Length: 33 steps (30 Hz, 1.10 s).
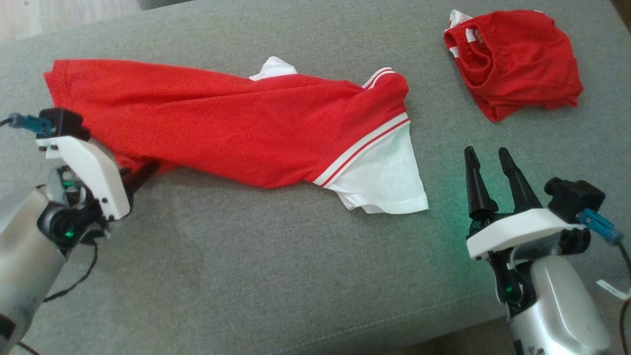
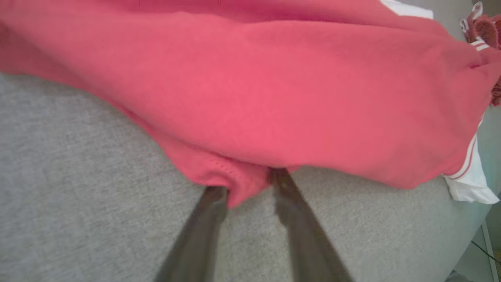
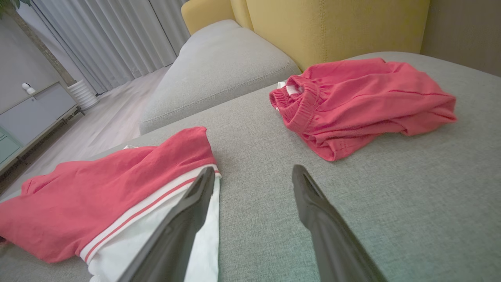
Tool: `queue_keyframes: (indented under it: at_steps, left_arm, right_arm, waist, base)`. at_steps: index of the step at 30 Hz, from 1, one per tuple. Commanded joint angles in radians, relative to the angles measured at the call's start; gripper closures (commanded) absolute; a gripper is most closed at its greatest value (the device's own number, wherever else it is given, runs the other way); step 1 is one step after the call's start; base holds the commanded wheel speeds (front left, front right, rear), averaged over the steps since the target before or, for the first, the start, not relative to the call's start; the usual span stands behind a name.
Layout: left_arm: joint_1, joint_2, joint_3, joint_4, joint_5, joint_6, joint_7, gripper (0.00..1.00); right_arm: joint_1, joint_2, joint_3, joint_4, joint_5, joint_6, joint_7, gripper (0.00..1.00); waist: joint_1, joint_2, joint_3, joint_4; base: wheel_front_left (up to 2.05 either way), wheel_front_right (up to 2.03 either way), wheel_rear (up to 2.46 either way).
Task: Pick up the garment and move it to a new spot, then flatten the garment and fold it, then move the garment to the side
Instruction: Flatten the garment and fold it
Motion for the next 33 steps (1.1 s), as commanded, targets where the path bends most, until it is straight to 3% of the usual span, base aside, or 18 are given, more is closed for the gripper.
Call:
queue_keyframes:
  at_steps: [1,9,18,25,29,33]
  left_arm:
    - [-0.047,0.041,0.036,-0.014,-0.004,0.0,-0.006,1.0]
    - [-0.057,0.099,-0.003,-0.136,-0.05,0.0,0.096,1.0]
    - [-0.043,0.293,-0.013,-0.436,-0.177,0.0,0.319,1.0]
    - [-0.01,0.414,0.026,-0.659,-0.295,0.018,0.379,1.0]
    - [-0.02,0.426,0.069,-0.704,-0.302,0.038,0.316,1.0]
    - [-0.059,0.369,0.091,-0.661,-0.258,0.056,0.249,1.0]
  right_arm:
    - [-0.04,-0.004,0.024,-0.028,0.011,-0.001,-0.013,0.0]
    - [-0.032,-0.004,0.005,-0.003,0.0,-0.001,-0.012,0.0]
    - [-0.002,-0.004,-0.026,-0.001,-0.01,-0.001,0.022,0.0]
    - [0.013,-0.004,-0.041,-0.019,-0.016,-0.001,0.053,0.0]
    - [0.006,-0.004,-0.023,-0.031,-0.008,-0.001,0.063,0.0]
    - [-0.015,-0.004,0.016,-0.029,0.018,-0.001,0.057,0.0]
  waist:
    - [-0.0001,0.0,-0.003,0.005]
    - [-0.0001,0.0,-0.056,0.06]
    - [-0.0001,0.0,-0.105,0.134]
    - [-0.0001,0.0,-0.114,0.138]
    - [-0.0001,0.0,-0.096,0.103]
    - [-0.0001,0.0,-0.057,0.049]
  base:
    - [0.0,0.0,0.0]
    - [0.0,0.0,0.0]
    - [0.0,0.0,0.0]
    - [0.0,0.0,0.0]
    - [0.0,0.0,0.0]
    - [0.0,0.0,0.0]
